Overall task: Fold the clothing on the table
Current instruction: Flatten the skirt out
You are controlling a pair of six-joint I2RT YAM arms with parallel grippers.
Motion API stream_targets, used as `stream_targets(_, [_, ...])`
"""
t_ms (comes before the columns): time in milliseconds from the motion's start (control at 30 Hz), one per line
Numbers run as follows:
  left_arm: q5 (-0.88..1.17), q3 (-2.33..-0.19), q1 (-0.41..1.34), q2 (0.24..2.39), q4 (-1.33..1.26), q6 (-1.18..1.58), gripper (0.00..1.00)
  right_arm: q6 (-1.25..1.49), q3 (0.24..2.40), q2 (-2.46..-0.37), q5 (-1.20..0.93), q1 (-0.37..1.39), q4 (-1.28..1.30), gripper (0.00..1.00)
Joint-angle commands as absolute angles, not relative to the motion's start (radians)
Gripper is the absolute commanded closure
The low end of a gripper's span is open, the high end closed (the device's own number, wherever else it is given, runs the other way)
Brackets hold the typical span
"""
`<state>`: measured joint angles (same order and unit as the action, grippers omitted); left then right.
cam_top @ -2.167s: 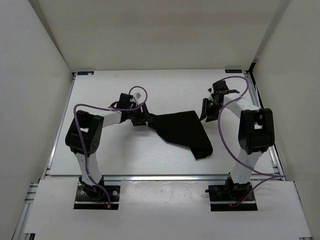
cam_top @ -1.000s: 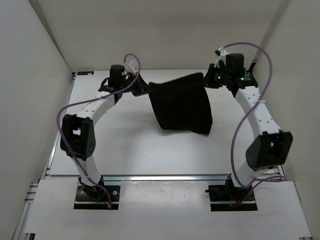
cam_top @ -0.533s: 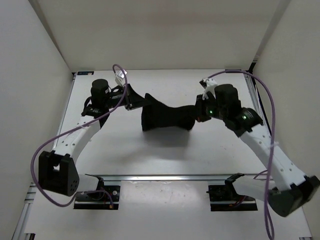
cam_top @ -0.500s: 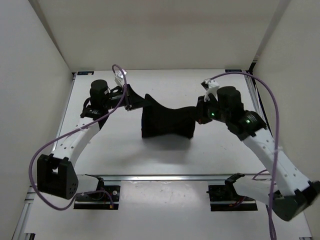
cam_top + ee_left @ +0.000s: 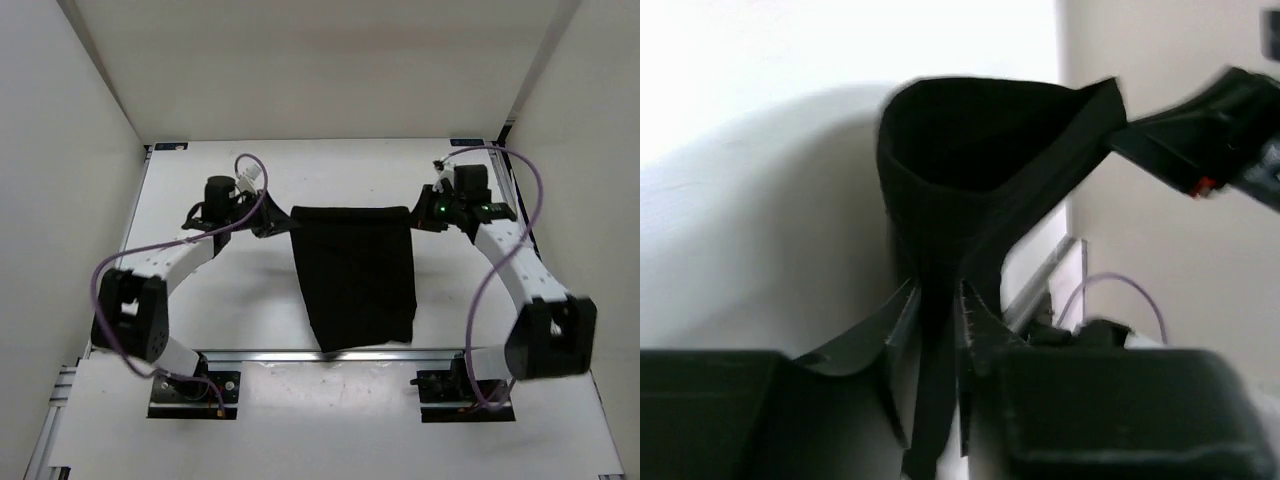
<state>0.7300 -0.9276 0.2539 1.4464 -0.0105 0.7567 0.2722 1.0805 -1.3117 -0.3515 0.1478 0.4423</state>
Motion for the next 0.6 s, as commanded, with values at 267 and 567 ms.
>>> stream_targets(267, [0.594,-1.151,0.275,1.732,-0.085,0.767,0.09,0.197,1.321,-1.605,-0.238,0.167,0.434,0.6])
stream_targets(567, [0.629,-0.737,0.36,1.375,0.071,0.689,0.36,0.254,1.021,-1.347,-0.123,0.287,0.621,0.55])
